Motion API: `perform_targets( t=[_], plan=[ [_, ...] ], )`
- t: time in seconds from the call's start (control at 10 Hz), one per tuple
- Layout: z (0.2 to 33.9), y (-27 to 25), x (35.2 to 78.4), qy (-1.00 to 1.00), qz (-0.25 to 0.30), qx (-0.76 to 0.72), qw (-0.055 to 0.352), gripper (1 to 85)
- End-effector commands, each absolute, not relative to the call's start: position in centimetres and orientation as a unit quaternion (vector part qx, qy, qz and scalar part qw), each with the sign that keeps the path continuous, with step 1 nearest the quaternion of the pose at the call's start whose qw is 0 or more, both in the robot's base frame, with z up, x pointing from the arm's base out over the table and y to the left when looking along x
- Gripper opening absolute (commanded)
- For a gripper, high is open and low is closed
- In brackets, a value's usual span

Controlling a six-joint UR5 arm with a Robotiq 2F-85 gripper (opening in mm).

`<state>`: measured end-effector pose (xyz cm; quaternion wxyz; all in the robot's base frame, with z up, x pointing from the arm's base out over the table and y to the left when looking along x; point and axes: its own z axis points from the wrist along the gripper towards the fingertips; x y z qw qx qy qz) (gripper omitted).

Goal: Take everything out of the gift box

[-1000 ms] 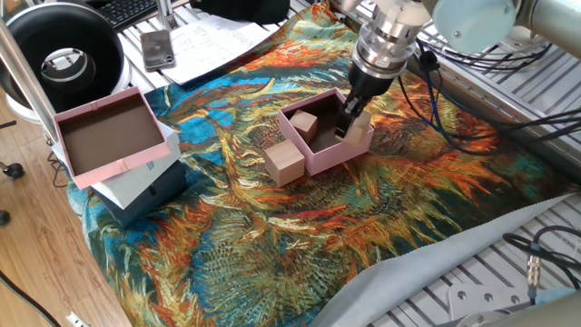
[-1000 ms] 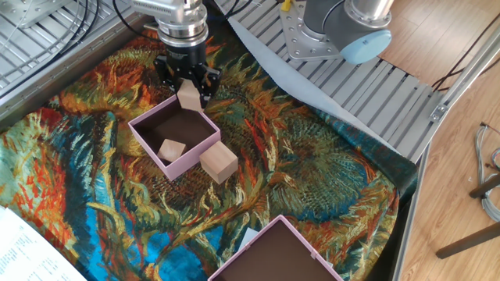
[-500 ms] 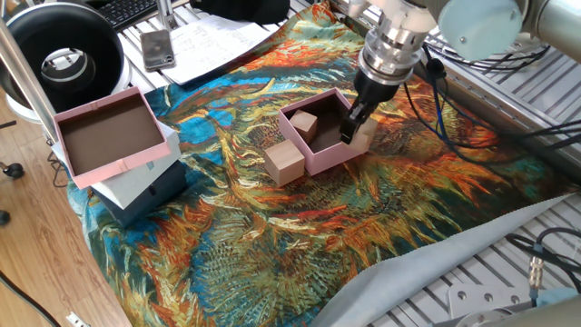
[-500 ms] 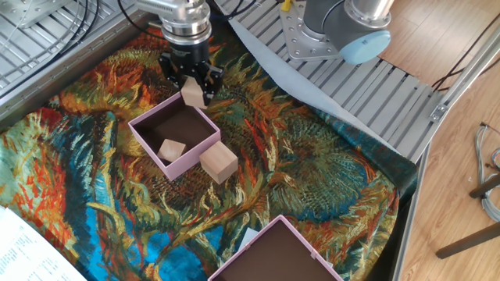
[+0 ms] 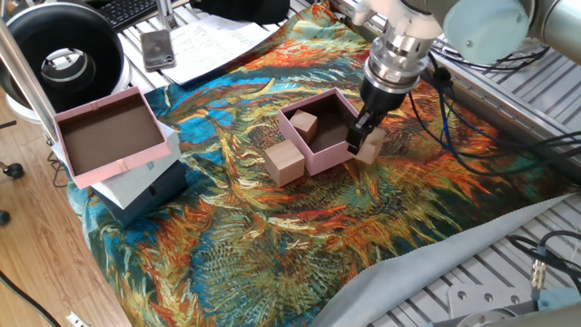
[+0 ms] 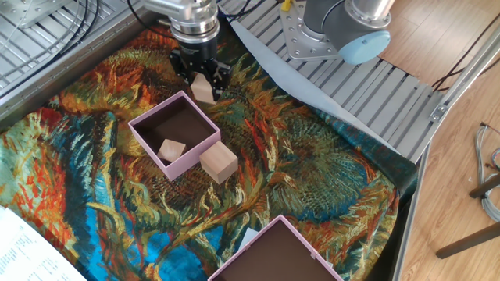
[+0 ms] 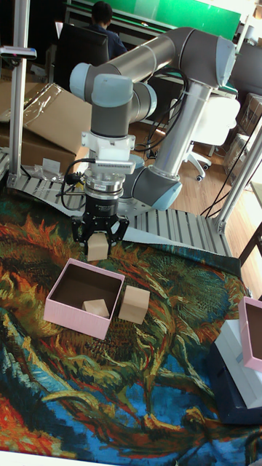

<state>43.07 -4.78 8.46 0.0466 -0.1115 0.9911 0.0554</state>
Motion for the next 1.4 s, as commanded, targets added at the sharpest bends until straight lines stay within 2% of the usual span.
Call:
perform_targets(
  t=[0.0, 0.1, 0.4, 1.0, 1.1, 1.2, 1.3],
  plan=[
    [8.8, -3.0, 41.7, 0.991, 0.09, -0.094, 0.035, 27.3],
    [8.9, -2.1, 41.4, 0.99, 0.105, -0.087, 0.03, 26.3],
    [8.0, -1.5, 41.3, 0.99, 0.104, -0.091, 0.029, 24.0],
    [6.2, -3.1, 42.8, 0.987, 0.067, -0.139, 0.041, 24.3],
    [5.9, -3.9, 43.5, 0.986, 0.049, -0.154, 0.049, 25.3],
    [5.8, -5.1, 44.3, 0.982, 0.026, -0.179, 0.058, 32.7],
    [5.7, -5.5, 45.0, 0.979, 0.021, -0.189, 0.067, 33.0]
  ],
)
